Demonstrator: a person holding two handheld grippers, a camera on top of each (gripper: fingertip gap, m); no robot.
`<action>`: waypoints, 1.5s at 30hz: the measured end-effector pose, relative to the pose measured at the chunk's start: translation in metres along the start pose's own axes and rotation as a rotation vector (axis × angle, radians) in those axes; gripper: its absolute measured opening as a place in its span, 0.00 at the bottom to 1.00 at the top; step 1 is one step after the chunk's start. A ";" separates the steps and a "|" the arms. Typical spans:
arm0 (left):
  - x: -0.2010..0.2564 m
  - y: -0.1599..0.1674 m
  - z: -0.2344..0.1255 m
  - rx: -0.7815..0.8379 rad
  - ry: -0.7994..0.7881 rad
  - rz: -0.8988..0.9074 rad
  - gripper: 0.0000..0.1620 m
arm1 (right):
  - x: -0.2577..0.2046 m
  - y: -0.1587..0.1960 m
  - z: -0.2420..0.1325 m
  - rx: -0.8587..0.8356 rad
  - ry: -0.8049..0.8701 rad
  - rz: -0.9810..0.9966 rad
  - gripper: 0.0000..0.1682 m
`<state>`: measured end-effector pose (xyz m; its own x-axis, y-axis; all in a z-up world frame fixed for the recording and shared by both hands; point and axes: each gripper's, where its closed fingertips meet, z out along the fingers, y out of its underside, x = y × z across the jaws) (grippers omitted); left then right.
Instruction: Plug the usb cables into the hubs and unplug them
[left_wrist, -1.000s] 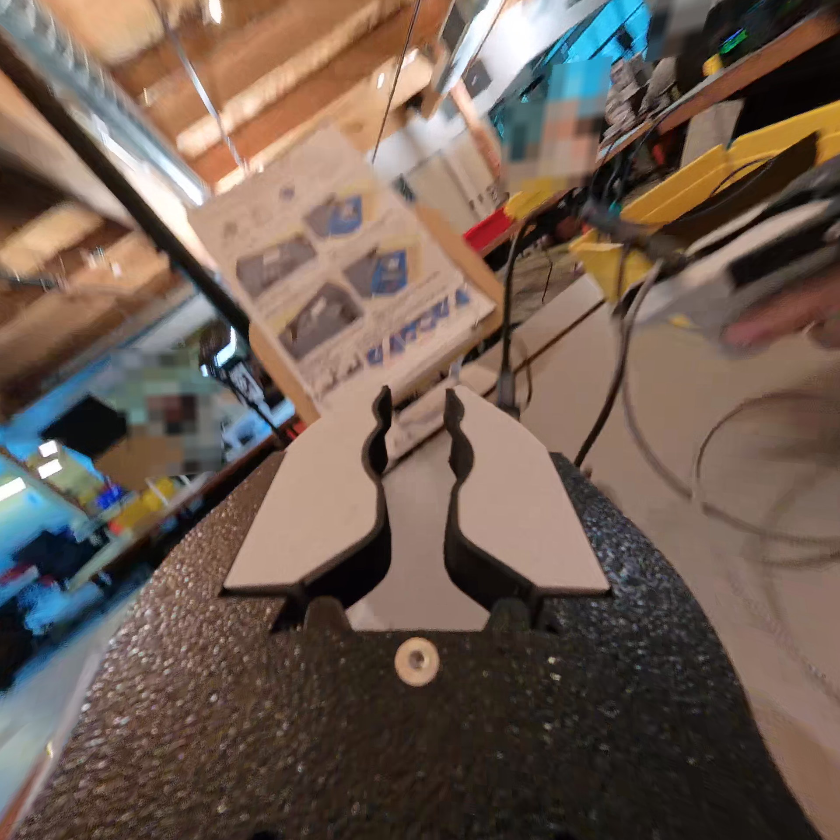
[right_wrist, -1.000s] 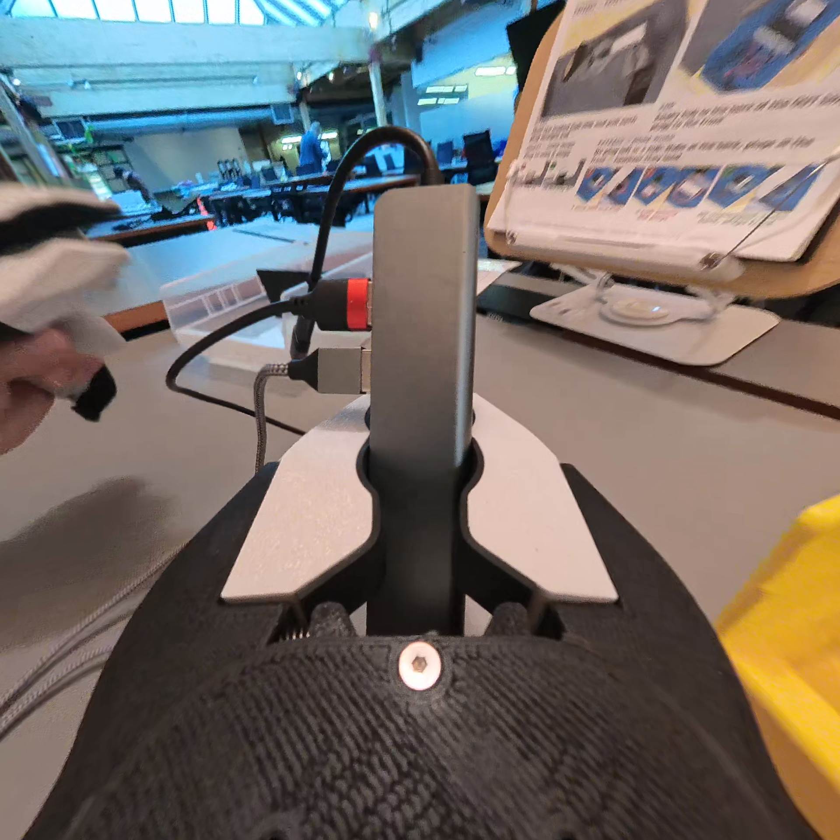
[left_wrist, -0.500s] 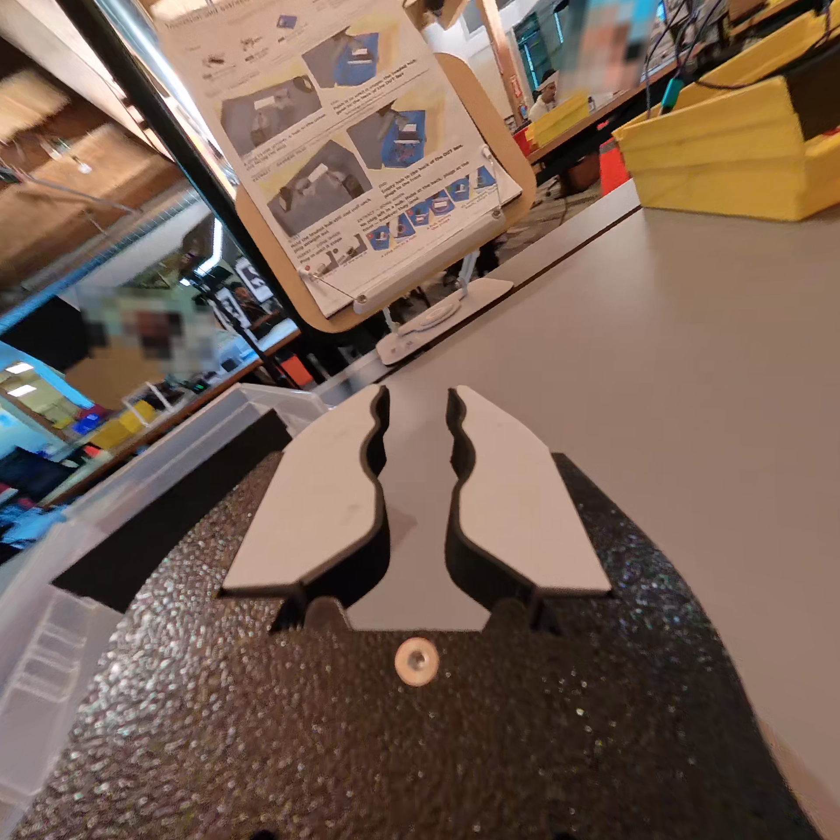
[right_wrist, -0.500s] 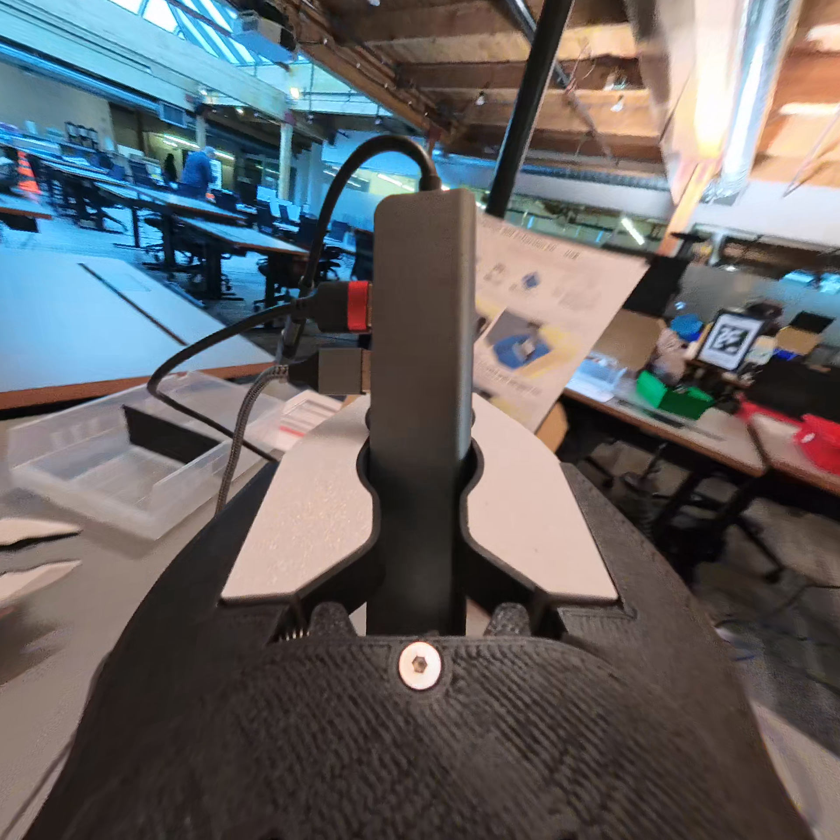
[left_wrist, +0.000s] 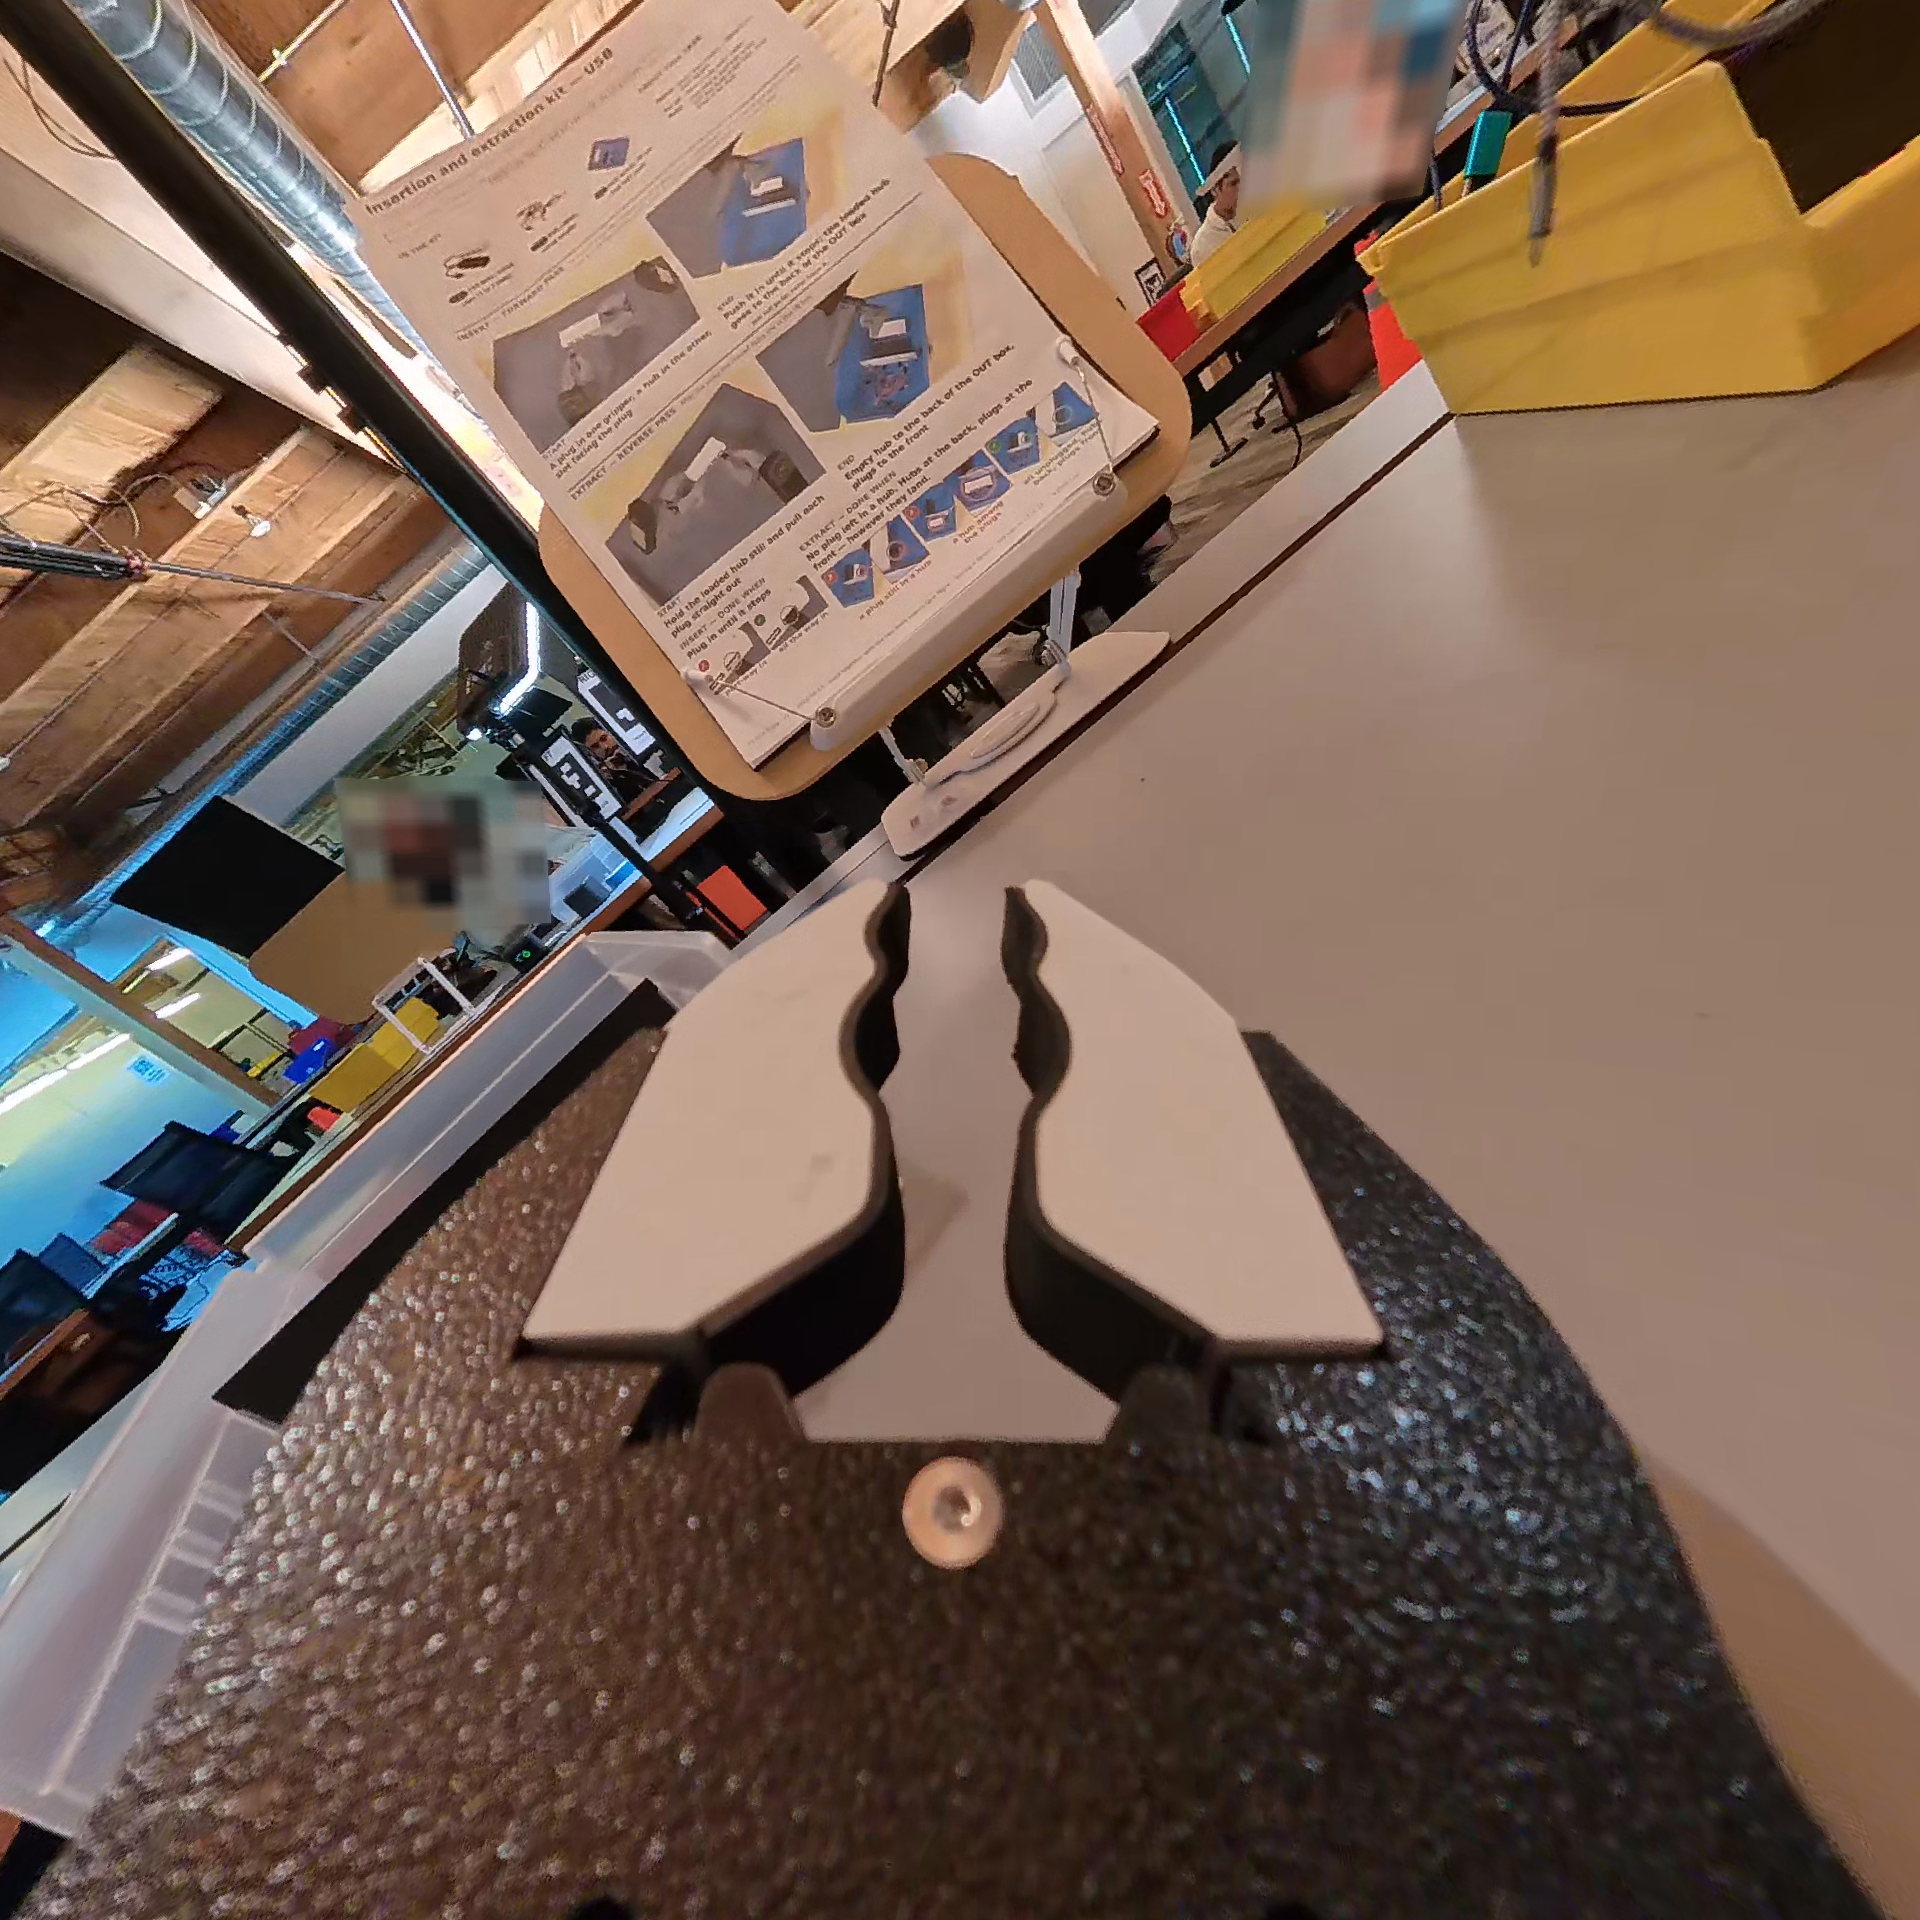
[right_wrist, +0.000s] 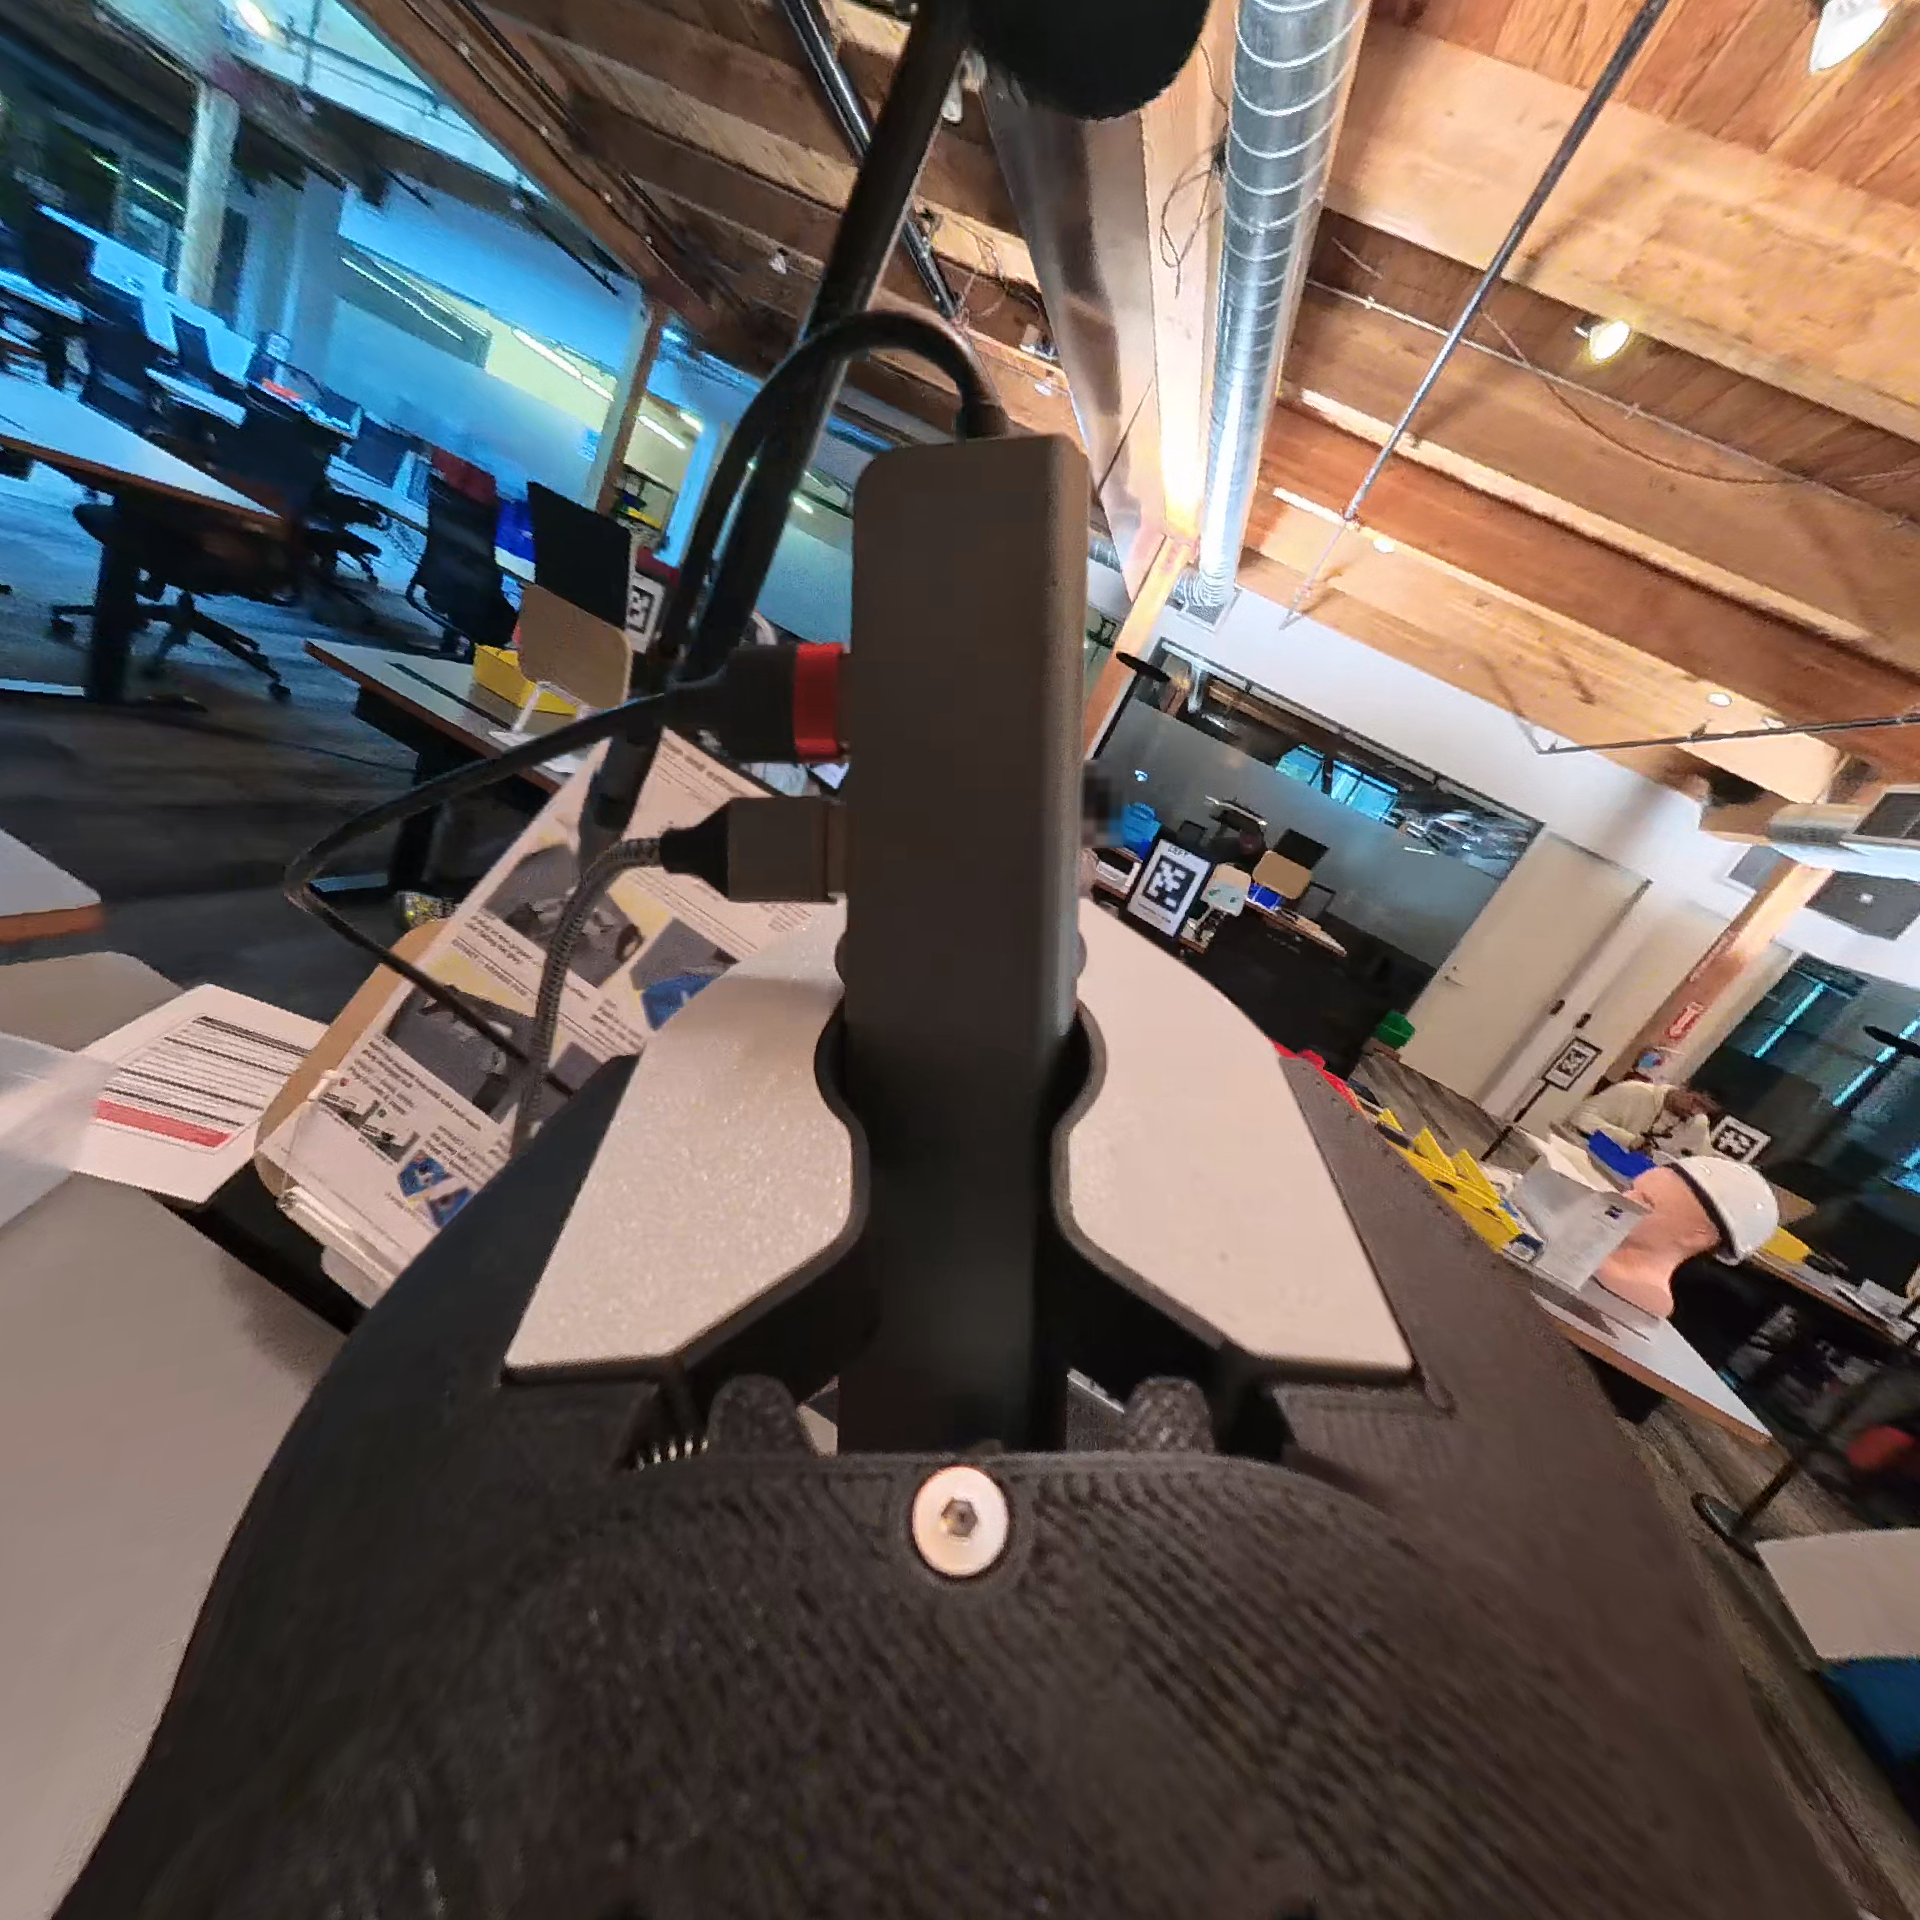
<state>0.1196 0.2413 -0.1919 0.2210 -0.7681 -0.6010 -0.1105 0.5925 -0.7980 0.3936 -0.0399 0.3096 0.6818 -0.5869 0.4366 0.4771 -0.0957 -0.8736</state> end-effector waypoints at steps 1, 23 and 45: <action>0.000 0.000 0.000 0.000 -0.001 0.004 0.10 | 0.007 0.000 0.001 -0.010 0.019 -0.017 0.19; 0.006 0.001 0.000 -0.010 0.005 0.054 0.08 | 0.077 -0.010 0.034 -0.180 0.204 -0.167 0.19; 0.008 0.002 0.000 -0.007 0.021 0.062 0.07 | 0.088 0.013 0.053 -0.423 0.296 -0.564 0.19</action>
<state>0.1211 0.2364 -0.1979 0.1935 -0.7346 -0.6503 -0.1300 0.6378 -0.7592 0.4891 -0.0507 0.3484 0.1924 -0.5434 0.8171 0.4147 -0.7097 -0.5696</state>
